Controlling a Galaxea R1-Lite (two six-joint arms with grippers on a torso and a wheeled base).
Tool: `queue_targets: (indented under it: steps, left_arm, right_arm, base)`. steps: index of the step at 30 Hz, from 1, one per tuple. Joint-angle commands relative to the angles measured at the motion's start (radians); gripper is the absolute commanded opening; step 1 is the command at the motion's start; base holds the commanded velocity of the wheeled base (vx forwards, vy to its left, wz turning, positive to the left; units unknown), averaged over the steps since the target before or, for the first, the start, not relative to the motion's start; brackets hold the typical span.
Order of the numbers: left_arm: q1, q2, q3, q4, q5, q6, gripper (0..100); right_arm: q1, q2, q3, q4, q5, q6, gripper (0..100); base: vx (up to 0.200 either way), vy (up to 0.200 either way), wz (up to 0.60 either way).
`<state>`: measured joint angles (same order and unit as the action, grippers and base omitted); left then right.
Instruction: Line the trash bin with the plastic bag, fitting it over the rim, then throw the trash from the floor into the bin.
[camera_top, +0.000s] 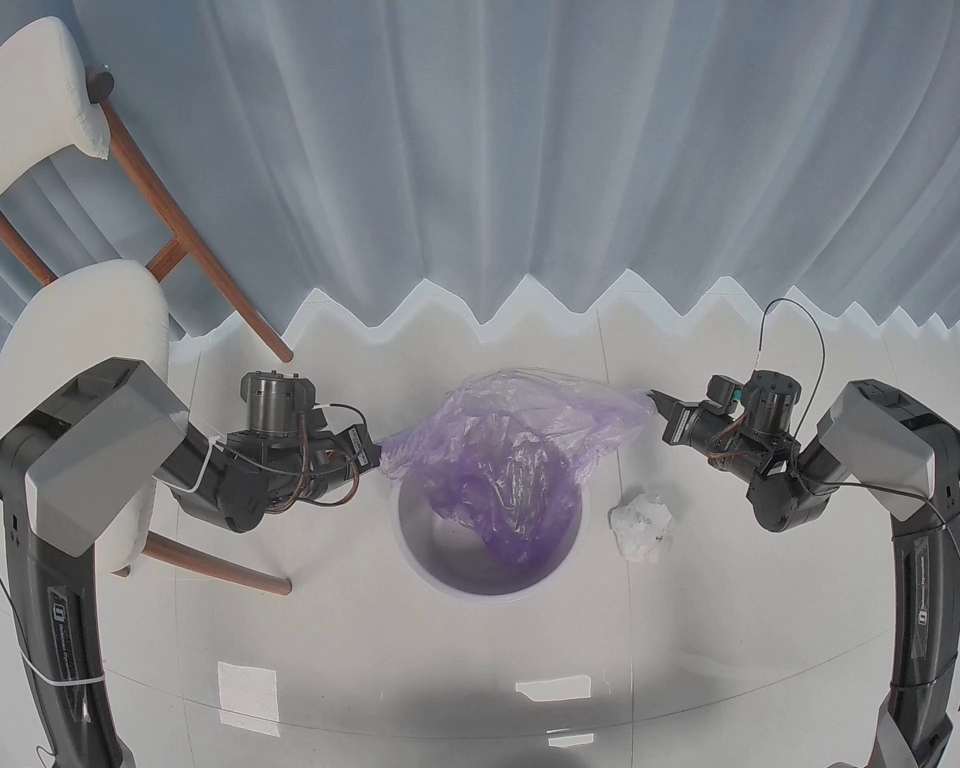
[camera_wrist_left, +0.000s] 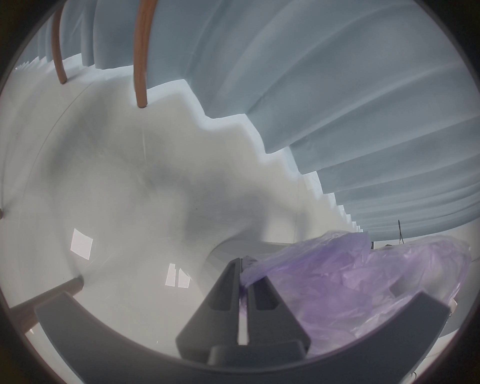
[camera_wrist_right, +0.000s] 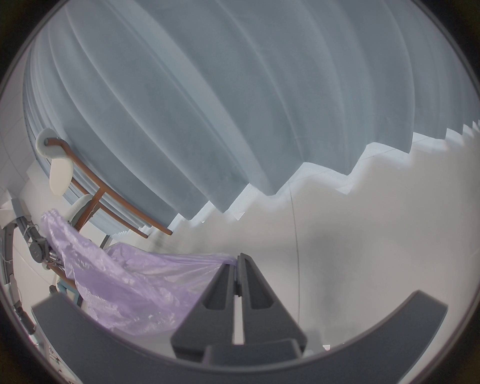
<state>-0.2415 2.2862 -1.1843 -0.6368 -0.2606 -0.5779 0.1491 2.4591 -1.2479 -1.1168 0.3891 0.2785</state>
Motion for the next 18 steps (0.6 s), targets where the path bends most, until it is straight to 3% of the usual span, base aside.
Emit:
queue_targets:
  steps: [1,11,18]
  left_arm:
    - [-0.001,-0.039,0.045,0.009,-0.003,0.007,0]
    - [-0.018,-0.134,0.198,0.0,-0.026,0.101,0]
    - [-0.025,-0.105,0.216,-0.006,-0.034,0.105,0]
  right_arm:
    - [0.007,-0.011,0.074,-0.049,0.002,-0.002,0]
    - [0.032,-0.065,0.294,-0.241,0.004,-0.002,0]
    - [0.033,-0.051,0.355,-0.29,0.004,-0.001,0]
  base:
    - [0.0,0.0,0.0]
    - [0.0,0.0,0.0]
    - [0.0,0.0,0.0]
